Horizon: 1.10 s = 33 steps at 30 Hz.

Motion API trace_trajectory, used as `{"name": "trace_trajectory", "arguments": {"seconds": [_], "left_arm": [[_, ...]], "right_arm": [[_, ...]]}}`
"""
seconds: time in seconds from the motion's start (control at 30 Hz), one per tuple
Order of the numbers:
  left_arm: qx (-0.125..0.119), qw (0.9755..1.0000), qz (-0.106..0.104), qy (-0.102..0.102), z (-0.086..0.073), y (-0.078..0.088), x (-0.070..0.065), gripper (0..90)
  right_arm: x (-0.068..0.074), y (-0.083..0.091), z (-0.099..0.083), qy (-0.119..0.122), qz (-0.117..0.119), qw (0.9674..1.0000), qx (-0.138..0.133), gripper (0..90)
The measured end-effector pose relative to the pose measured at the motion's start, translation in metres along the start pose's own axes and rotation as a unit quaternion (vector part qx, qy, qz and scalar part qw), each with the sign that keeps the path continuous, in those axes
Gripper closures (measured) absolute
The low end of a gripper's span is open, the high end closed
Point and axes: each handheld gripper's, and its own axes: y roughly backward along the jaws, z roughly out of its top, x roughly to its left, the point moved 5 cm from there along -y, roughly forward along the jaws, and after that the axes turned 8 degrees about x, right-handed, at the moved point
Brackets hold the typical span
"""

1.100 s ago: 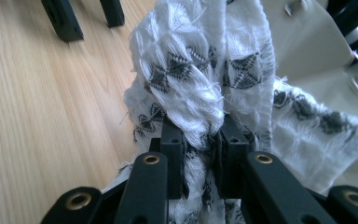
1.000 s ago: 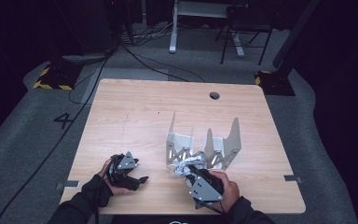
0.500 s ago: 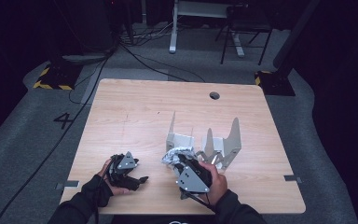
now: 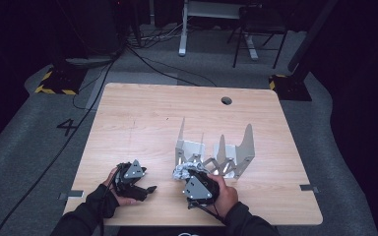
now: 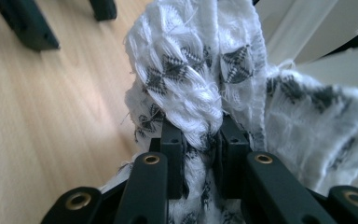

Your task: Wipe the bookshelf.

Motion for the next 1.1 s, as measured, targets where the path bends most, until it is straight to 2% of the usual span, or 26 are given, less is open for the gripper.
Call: {"name": "trace_trajectory", "arguments": {"seconds": [0.2,0.3,0.4,0.5,0.53,0.63,0.83,0.93,1.1], "left_arm": [[0.001,1.0000,-0.001,0.000,0.000,0.000,0.000,21.1],[0.001,1.0000,0.000,0.000,0.000,0.000,0.000,21.1],[0.001,1.0000,0.000,0.000,0.000,0.000,0.000,21.1],[0.001,1.0000,0.000,0.000,0.000,0.000,0.000,21.1],[0.000,1.0000,0.001,0.000,0.000,0.000,0.000,21.1],[0.002,1.0000,0.000,-0.002,0.000,0.000,0.000,21.2],[0.001,1.0000,0.001,-0.002,0.000,0.000,0.000,21.2],[0.002,1.0000,-0.001,0.001,0.000,0.000,0.000,21.1],[0.002,1.0000,0.000,-0.001,0.000,0.000,0.000,21.2]], "right_arm": [[-0.016,0.015,0.026,-0.018,-0.037,0.9984,-0.040,76.7],[-0.022,0.019,0.035,-0.024,-0.046,0.9974,-0.049,76.7],[-0.024,0.019,0.036,-0.028,-0.045,0.9973,-0.050,76.7],[-0.022,0.015,0.033,-0.022,-0.038,0.9980,-0.045,76.7],[-0.020,0.012,0.030,-0.017,-0.025,0.9989,-0.035,76.7],[-0.017,0.009,0.025,-0.014,-0.017,0.9994,-0.027,76.7],[0.000,-0.013,0.004,0.004,0.028,0.9994,0.021,76.7],[0.006,-0.020,-0.007,0.015,0.032,0.9986,0.040,76.7],[0.002,-0.018,-0.013,0.009,0.033,0.9985,0.042,76.7]]}}
